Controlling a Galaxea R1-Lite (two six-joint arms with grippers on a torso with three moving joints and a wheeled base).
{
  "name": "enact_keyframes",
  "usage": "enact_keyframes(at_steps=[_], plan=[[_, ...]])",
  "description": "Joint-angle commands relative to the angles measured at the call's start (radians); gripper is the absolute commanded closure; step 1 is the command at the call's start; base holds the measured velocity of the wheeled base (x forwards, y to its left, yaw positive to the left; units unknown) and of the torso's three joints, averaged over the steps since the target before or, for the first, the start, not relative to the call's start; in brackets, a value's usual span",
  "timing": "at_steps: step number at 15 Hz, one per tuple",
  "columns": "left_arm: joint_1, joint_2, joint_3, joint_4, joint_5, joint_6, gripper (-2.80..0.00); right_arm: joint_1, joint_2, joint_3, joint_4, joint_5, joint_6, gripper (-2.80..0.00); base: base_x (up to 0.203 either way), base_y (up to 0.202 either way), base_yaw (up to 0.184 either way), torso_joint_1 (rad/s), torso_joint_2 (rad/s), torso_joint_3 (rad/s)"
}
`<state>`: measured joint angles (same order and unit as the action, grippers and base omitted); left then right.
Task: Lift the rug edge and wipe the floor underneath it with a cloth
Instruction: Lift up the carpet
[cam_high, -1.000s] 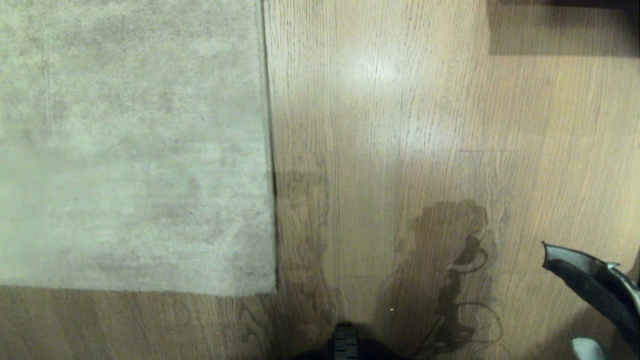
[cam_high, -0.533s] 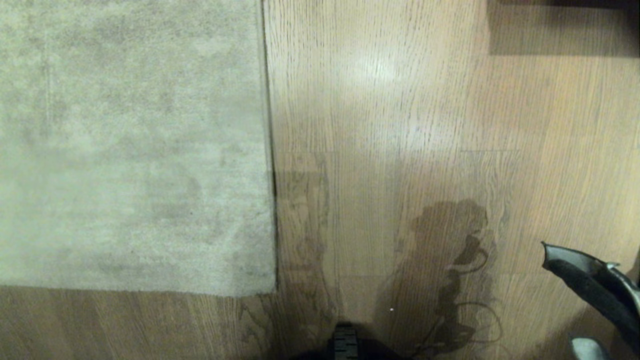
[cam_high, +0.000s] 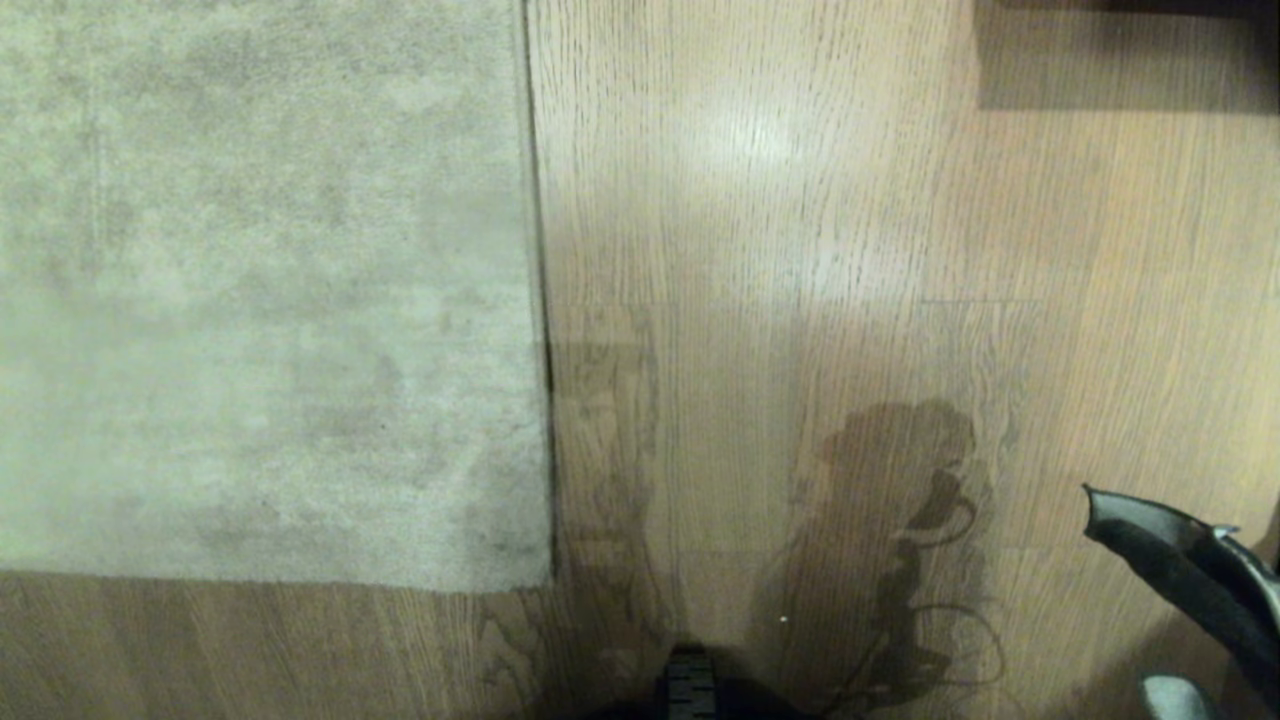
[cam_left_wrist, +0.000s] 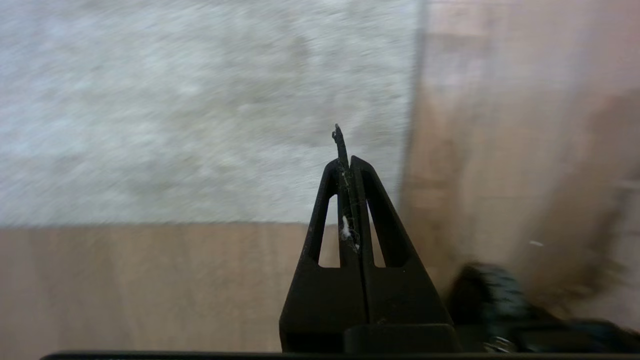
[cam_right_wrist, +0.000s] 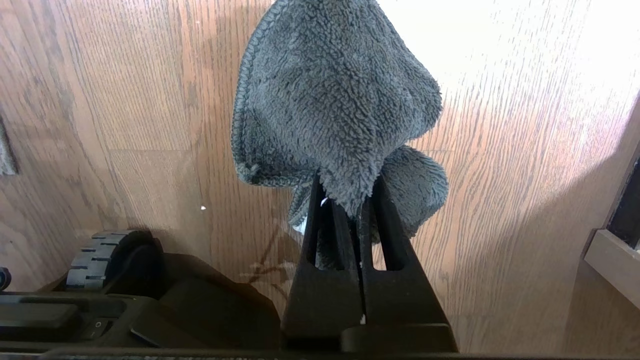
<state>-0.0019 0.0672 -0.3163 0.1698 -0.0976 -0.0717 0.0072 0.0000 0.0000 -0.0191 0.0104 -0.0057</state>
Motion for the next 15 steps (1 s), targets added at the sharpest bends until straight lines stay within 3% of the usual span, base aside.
enact_keyframes(at_steps=[1,11,15], plan=[[0.000,0.111,-0.064,0.007,-0.042,-0.002,0.00,0.000,0.001,0.000,-0.001,0.000,0.000,0.00,0.000,0.000,0.000,0.000,0.00,0.000],[-0.003,0.507,-0.120,0.001,-0.281,-0.001,0.00,0.000,0.000,0.000,-0.001,0.000,0.000,0.00,0.000,0.000,0.000,0.000,0.00,0.000],[-0.048,0.736,-0.125,-0.060,-0.311,0.029,0.00,0.000,0.001,0.000,-0.001,0.000,0.000,0.00,0.000,0.000,0.000,0.000,0.00,0.000]])
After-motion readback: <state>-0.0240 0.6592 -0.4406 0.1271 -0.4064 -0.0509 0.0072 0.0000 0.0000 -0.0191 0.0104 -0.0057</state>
